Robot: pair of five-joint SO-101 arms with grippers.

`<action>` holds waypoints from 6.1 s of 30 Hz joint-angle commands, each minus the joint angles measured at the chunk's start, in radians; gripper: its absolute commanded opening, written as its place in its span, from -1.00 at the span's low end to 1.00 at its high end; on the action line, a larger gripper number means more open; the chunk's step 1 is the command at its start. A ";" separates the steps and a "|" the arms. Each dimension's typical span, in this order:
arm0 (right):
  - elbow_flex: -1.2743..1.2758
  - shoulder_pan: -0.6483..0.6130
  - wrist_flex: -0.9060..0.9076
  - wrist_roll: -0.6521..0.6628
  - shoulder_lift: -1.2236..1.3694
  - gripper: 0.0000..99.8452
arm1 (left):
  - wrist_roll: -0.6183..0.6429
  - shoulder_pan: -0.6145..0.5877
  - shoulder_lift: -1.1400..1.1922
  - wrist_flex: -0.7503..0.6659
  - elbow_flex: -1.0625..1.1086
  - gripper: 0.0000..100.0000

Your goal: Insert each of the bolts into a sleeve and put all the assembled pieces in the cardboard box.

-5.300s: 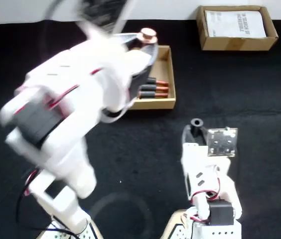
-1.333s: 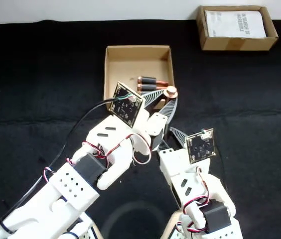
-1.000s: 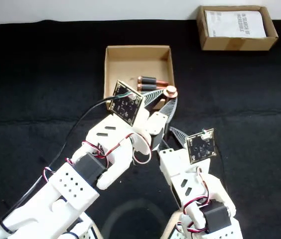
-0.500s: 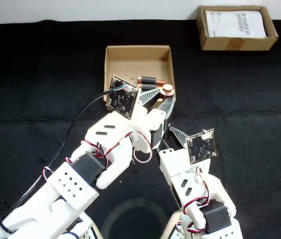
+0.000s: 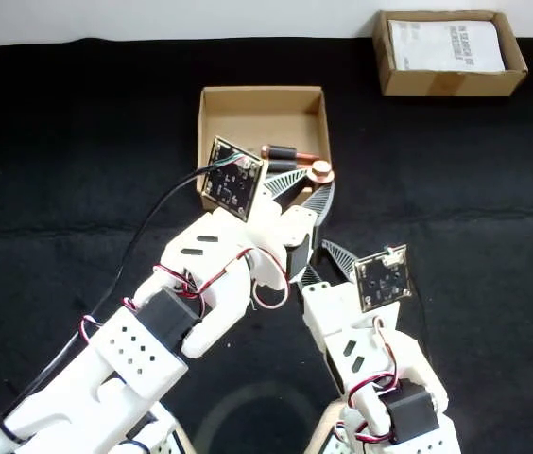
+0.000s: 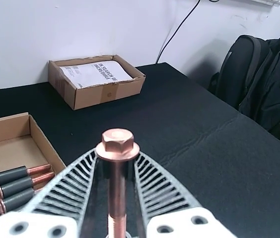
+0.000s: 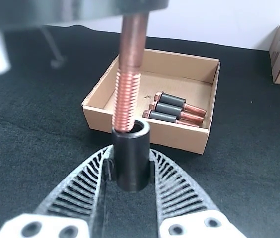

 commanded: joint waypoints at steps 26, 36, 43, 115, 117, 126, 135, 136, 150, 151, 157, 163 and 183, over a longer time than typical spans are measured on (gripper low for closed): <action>-0.025 0.012 -0.013 -0.006 0.002 -0.99 | -0.002 -0.013 0.088 -0.055 -0.044 -0.98; -0.027 0.015 -0.013 -0.003 0.002 -0.99 | 0.002 -0.008 0.071 0.043 -0.024 -0.98; -0.031 0.016 -0.012 -0.003 0.002 -0.99 | -0.080 0.031 -0.074 0.232 -0.019 -0.98; -0.831 0.097 -0.641 1.057 1.603 -0.99 | 0.098 -0.780 -0.969 0.443 0.832 -0.98; -0.891 0.097 -0.651 1.117 1.689 -0.99 | 0.124 -0.785 -0.964 0.434 0.843 -0.98; -1.158 0.093 -0.607 1.155 2.023 -0.99 | 0.141 -0.802 -0.967 0.508 0.842 -0.98; -1.188 0.067 -0.323 0.934 2.041 -0.88 | 0.138 -0.771 -0.964 0.508 0.842 -0.98; -1.205 0.077 -0.289 0.911 2.041 -0.78 | 0.138 -0.771 -0.963 0.508 0.842 -0.98; -1.710 0.087 0.440 0.385 2.000 -0.30 | 0.138 -0.771 -0.961 0.508 0.842 -0.98; -1.750 0.087 0.493 0.330 1.980 -0.30 | 0.138 -0.773 -0.961 0.508 0.842 -0.98; -1.917 0.091 0.668 0.049 1.814 -0.30 | 0.137 -0.773 -0.961 0.509 0.842 -0.98; -1.959 0.085 0.796 -0.014 1.578 -0.30 | 0.137 -0.771 -0.961 0.511 0.842 -0.97; -1.234 0.091 0.955 -0.011 0.688 -0.97 | -0.063 -0.771 -0.961 0.735 0.843 -0.98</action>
